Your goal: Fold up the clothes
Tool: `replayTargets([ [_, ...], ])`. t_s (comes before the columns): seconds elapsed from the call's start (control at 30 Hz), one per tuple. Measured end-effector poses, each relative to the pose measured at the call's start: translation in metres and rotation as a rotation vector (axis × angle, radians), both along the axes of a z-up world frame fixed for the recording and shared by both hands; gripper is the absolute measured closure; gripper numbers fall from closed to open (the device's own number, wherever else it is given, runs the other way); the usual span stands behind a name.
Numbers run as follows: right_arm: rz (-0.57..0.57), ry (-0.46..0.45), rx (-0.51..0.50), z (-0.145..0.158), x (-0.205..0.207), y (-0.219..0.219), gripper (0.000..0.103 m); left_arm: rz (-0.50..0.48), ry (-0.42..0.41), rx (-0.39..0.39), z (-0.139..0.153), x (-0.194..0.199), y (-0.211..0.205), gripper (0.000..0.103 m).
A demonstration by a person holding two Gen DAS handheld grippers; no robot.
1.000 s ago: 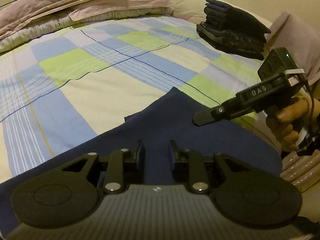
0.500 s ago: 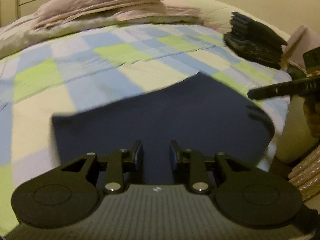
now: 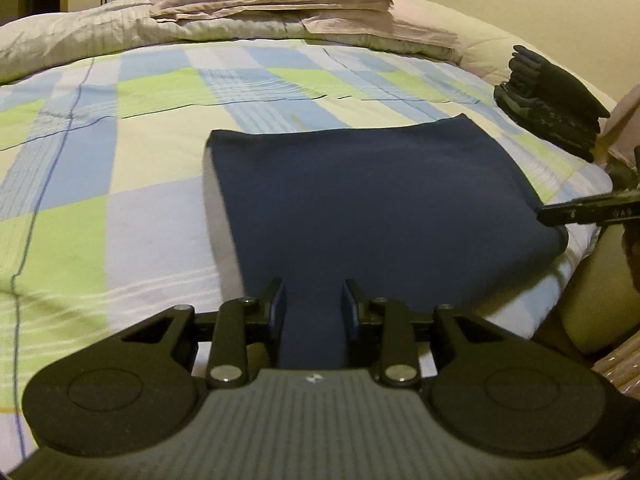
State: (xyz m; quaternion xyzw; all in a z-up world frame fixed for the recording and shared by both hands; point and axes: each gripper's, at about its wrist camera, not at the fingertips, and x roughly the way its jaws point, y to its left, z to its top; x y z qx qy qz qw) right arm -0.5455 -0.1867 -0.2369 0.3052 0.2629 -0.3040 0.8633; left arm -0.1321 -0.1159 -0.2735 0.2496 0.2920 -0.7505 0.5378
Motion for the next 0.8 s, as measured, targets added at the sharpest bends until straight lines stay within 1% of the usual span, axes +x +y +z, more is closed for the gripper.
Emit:
replayTargets([
  [0.07, 0.01, 0.059, -0.014, 0.013, 0.005, 0.0, 0.081, 0.005, -0.001, -0.008, 0.003, 0.0, 0.004, 0.076],
  [0.13, 0.007, 0.092, -0.056, 0.027, 0.011, 0.002, 0.081, 0.01, -0.002, -0.016, 0.006, 0.001, 0.007, 0.077],
  [0.17, 0.018, 0.093, -0.082, 0.031, 0.016, 0.004, 0.081, 0.012, -0.003, -0.02, 0.007, 0.001, 0.009, 0.079],
  [0.27, 0.063, 0.082, -0.164, 0.04, 0.032, 0.011, 0.08, 0.016, -0.014, -0.029, 0.01, 0.0, 0.014, 0.079],
  [0.3, 0.084, 0.105, -0.168, 0.035, 0.039, 0.013, 0.079, 0.016, -0.024, -0.027, 0.009, 0.0, 0.015, 0.079],
  [0.37, 0.131, 0.169, -0.16, 0.018, 0.052, 0.014, 0.071, 0.023, -0.033, -0.025, 0.007, 0.001, 0.018, 0.079],
  [0.47, 0.129, 0.195, -0.172, 0.011, 0.059, 0.017, 0.07, 0.034, -0.039, -0.027, 0.005, 0.004, 0.021, 0.078],
  [0.53, 0.122, 0.171, -0.164, 0.017, 0.062, 0.015, 0.069, 0.041, -0.026, -0.046, 0.011, 0.005, 0.019, 0.079],
  [0.6, 0.14, 0.154, -0.172, 0.022, 0.07, 0.011, 0.069, 0.033, -0.015, -0.064, 0.016, 0.001, 0.011, 0.079],
  [0.73, 0.188, 0.228, -0.196, 0.02, 0.098, 0.001, 0.069, -0.015, -0.012, -0.075, 0.019, -0.017, -0.011, 0.078],
  [0.77, 0.207, 0.253, -0.185, 0.016, 0.105, -0.003, 0.069, -0.031, -0.015, -0.073, 0.018, -0.022, -0.017, 0.078],
  [0.8, 0.215, 0.252, -0.166, 0.015, 0.106, -0.008, 0.069, -0.048, -0.018, -0.07, 0.018, -0.027, -0.023, 0.078],
])
